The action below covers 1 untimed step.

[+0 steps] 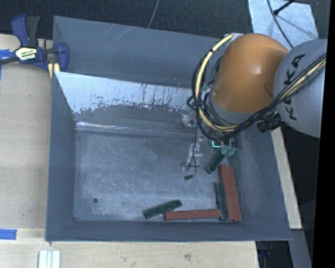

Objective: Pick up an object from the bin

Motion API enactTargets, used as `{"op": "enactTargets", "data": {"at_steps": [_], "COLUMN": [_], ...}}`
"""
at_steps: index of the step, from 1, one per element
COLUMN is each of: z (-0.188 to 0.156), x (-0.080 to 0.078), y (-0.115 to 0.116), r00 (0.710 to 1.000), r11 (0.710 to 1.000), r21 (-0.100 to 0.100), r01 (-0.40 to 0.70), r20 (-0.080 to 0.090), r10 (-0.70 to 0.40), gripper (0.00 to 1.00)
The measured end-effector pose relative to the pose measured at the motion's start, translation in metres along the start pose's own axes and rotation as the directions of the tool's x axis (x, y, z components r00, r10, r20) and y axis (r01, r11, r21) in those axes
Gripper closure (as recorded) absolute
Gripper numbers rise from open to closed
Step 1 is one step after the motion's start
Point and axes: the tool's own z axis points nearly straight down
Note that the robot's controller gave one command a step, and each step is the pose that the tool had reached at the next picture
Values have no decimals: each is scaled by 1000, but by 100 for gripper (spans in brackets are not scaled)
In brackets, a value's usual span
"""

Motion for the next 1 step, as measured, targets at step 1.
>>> {"op": "enactTargets", "data": {"at_steps": [1], "z": [-4], "x": [-1], "y": [0], "r00": [1000], "r11": [1000], "r21": [0], "r01": [-1], "r20": [9], "r10": [1], "gripper": [0]}}
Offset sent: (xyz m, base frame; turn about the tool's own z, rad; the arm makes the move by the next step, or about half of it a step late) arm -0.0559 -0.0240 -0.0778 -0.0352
